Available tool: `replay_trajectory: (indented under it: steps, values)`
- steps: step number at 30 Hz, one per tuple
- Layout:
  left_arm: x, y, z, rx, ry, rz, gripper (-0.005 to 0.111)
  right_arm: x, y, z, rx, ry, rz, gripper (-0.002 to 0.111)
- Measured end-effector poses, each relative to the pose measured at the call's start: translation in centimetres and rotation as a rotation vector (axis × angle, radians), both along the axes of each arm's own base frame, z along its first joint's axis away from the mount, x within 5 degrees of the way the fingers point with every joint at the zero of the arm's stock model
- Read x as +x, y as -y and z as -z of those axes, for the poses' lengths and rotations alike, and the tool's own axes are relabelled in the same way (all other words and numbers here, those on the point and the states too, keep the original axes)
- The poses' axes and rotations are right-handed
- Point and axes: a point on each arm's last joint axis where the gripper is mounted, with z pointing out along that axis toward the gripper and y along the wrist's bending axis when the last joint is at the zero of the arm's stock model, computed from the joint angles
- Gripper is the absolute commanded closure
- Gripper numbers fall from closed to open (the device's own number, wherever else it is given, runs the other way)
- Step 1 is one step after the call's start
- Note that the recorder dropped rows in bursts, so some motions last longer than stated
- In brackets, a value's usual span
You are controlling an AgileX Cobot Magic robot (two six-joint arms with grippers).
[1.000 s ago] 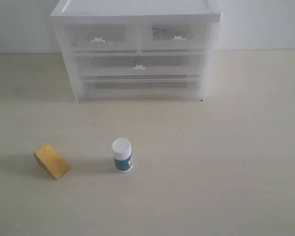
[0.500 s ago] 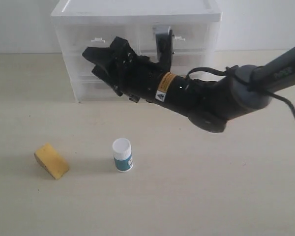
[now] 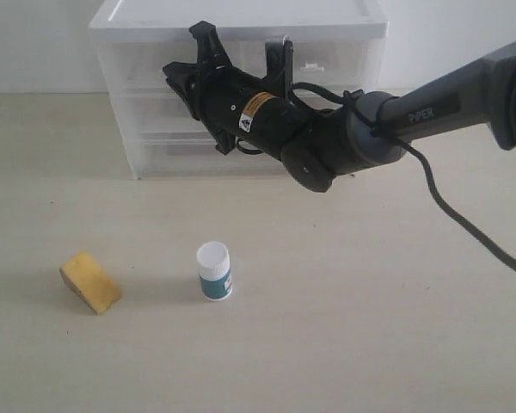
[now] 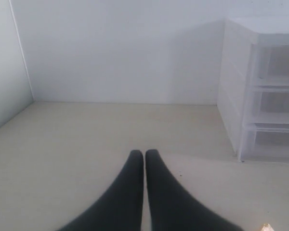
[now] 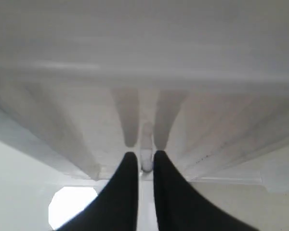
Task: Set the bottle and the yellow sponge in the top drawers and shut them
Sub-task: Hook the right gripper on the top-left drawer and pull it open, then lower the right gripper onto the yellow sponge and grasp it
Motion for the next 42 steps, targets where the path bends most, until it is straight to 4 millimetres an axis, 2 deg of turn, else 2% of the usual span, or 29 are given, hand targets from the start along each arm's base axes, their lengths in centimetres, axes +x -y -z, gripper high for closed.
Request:
replay_trajectory:
  steps: [6,9,14,19,23,25,26,28,31,33,35,37,40,42]
  values:
    - [0.0,0.0,0.0,0.000,0.000,0.000,0.103,-0.2,-0.3,0.0,-0.016,0.019,-0.024,0.108]
    - [0.0,0.0,0.0,0.000,0.000,0.000,0.103,-0.9,-0.3,0.2,-0.008,0.058,-0.074,0.108]
    - [0.0,0.0,0.0,0.000,0.000,0.000,0.103,-4.5,-0.2,2.0,0.076,0.085,-0.143,0.108]
    - [0.0,0.0,0.0,0.000,0.000,0.000,0.103,-10.0,-0.3,2.6,-0.006,0.137,-0.263,0.108]
    - [0.0,0.0,0.0,0.000,0.000,0.000,0.103,-12.6,0.3,2.6,-0.080,0.177,-0.310,0.106]
    - [0.0,0.0,0.0,0.000,0.000,0.000,0.103,-12.9,0.6,2.5,-0.108,0.208,-0.311,0.097]
    - [0.0,0.0,0.0,0.000,0.000,0.000,0.103,-12.9,0.6,2.4,-0.117,0.221,-0.309,0.089]
    - [0.0,0.0,0.0,0.000,0.000,0.000,0.103,-13.2,0.6,2.1,-0.137,0.257,-0.337,0.071]
    - [0.0,0.0,0.0,0.000,0.000,0.000,0.103,-14.1,0.2,1.9,-0.207,0.331,-0.414,0.036]
    - [0.0,0.0,0.0,0.000,0.000,0.000,0.103,-14.7,0.0,1.9,-0.254,0.395,-0.482,0.019]
    - [0.0,0.0,0.0,0.000,0.000,0.000,0.103,-15.6,-0.3,2.1,-0.300,0.481,-0.564,0.012]
    - [0.0,0.0,0.0,0.000,0.000,0.000,0.103,-16.7,-0.9,2.2,-0.340,0.558,-0.647,0.012]
    - [0.0,0.0,0.0,0.000,0.000,0.000,0.103,-18.3,-2.9,2.4,-0.454,0.664,-0.787,0.012]
    - [0.0,0.0,0.0,0.000,0.000,0.000,0.103,-19.1,-4.8,2.6,-0.604,0.733,-0.872,0.012]
